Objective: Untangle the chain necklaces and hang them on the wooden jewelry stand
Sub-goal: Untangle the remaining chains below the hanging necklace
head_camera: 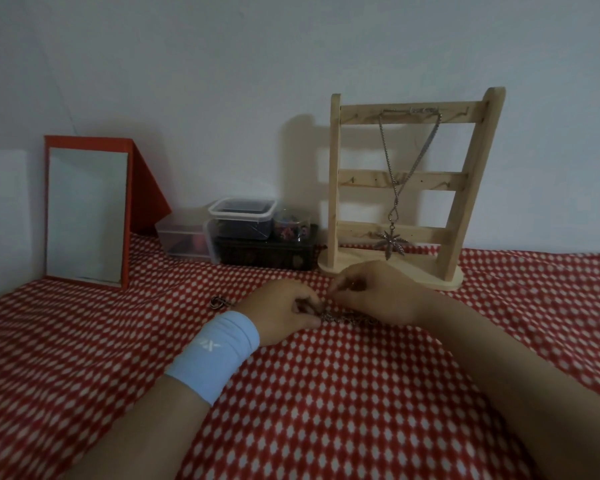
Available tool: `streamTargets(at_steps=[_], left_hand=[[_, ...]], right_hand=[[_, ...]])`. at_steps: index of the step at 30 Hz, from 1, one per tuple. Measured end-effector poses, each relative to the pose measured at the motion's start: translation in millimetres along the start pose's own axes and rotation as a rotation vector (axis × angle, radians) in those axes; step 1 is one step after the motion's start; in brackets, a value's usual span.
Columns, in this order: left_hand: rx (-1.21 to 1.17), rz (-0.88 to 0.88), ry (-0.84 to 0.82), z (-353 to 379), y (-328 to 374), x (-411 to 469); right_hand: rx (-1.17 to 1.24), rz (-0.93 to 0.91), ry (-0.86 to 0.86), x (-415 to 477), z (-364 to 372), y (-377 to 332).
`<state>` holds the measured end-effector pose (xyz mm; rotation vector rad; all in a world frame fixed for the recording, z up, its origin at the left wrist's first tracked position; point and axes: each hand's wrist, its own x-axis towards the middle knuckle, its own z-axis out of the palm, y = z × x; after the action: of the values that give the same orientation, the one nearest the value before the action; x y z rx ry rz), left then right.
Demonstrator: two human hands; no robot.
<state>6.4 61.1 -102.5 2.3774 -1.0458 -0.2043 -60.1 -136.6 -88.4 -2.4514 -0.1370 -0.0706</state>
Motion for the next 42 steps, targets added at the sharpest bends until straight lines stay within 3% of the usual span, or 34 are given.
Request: streamTargets(at_steps=[4,10,16,19,22,28,32,38,42], left_hand=[[0.03,-0.066,-0.027,-11.1,-8.7,-2.0],[0.2,-0.153,-0.131,-27.1,-12.8,-5.7],[0.222,-0.038,0.017,-11.9,-2.7,-2.4],[0.22,0.001,0.076,-6.3,-5.8,0.1],[0.062,-0.026,0.056,-5.8,-9.6,1.2],[-0.252,-0.053,0.085,-10.2,-5.0,3.0],[-0.465,-0.045,0.151,-11.1,1.7,1.4],[-0.632,-0.033,0.095,-12.5,5.5,0.4],[-0.656,-0.069,0.084,-15.0,10.4,-1.5]], right_hand=[[-0.221,-0.051,-0.108,0.1,4.0,-4.1],[-0.289,-0.033,-0.107,-1.0,-1.4,-5.5],[-0.388,-0.067,-0.05,-1.3,8.0,-12.4],[-0.34,-0.108,0.008,-0.8,15.5,-13.2],[-0.236,-0.11,0.062,-0.2,19.5,-11.3],[0.192,-0.028,0.243,-0.1,18.4,-16.2],[0.451,0.026,0.232,-3.6,14.7,-24.5],[0.768,0.116,0.111,-3.7,14.4,-30.0],[0.618,0.119,0.111,-7.9,7.4,-30.9]])
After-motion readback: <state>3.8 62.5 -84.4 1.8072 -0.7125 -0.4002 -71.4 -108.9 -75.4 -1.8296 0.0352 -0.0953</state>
